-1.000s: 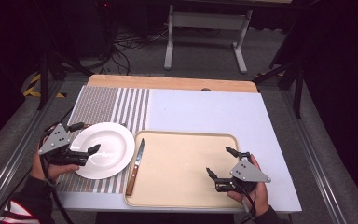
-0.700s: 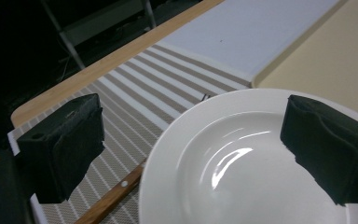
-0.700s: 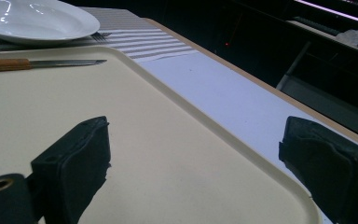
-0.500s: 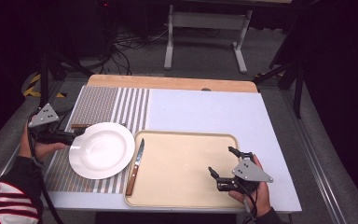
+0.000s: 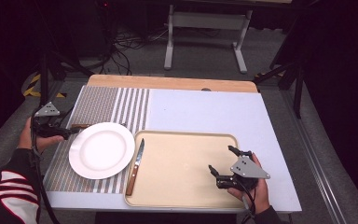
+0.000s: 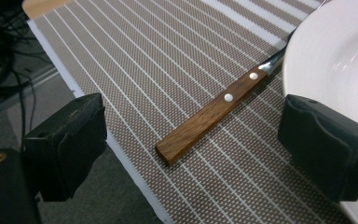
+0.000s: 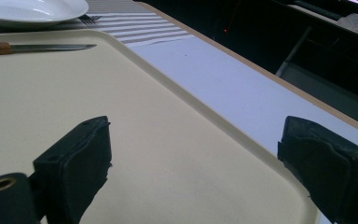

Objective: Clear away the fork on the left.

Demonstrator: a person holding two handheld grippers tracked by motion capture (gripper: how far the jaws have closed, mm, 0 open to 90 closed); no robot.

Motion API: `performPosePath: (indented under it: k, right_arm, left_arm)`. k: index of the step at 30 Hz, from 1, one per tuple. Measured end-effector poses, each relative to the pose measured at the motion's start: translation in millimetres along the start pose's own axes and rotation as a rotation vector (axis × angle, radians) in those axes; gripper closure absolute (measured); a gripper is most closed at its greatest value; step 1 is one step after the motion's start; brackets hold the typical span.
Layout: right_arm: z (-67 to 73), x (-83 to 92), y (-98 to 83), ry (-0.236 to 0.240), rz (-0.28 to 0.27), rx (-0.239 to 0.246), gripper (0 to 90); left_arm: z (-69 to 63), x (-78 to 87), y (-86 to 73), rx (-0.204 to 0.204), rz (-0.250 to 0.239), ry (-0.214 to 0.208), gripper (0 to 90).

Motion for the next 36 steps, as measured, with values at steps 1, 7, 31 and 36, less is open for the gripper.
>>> performPosePath:
  k: [1, 7, 31, 36]
  right_arm:
    - [0.0, 0.0, -0.4, 0.000, 0.001, 0.000, 10.1]
    - [-1.1, 0.7, -4.1, -0.007, 0.015, 0.005, 10.4]
    - [-0.5, 2.8, -8.6, 0.012, 0.043, -0.001, 11.3]
    - [0.4, 3.2, -8.0, 0.016, 0.044, 0.004, 11.2]
  left_arm:
    - [1.2, -2.1, -2.2, -0.002, 0.011, -0.003, 10.6]
    - [2.9, -16.9, -9.0, 0.011, 0.066, -0.032, 13.8]
    - [0.7, -27.7, -8.6, -0.045, 0.164, -0.062, 66.0]
    - [1.4, -26.3, -9.4, -0.044, 0.167, -0.052, 73.8]
Point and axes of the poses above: each handheld gripper's, and its own axes: x roughly backward along the jaws, y roughly out of its top, z roughly to its left, the point moved 8 cm from there along -x, roughly forward along the jaws, and after that the axes turned 14 degrees about -z, right-handed, at the moved point
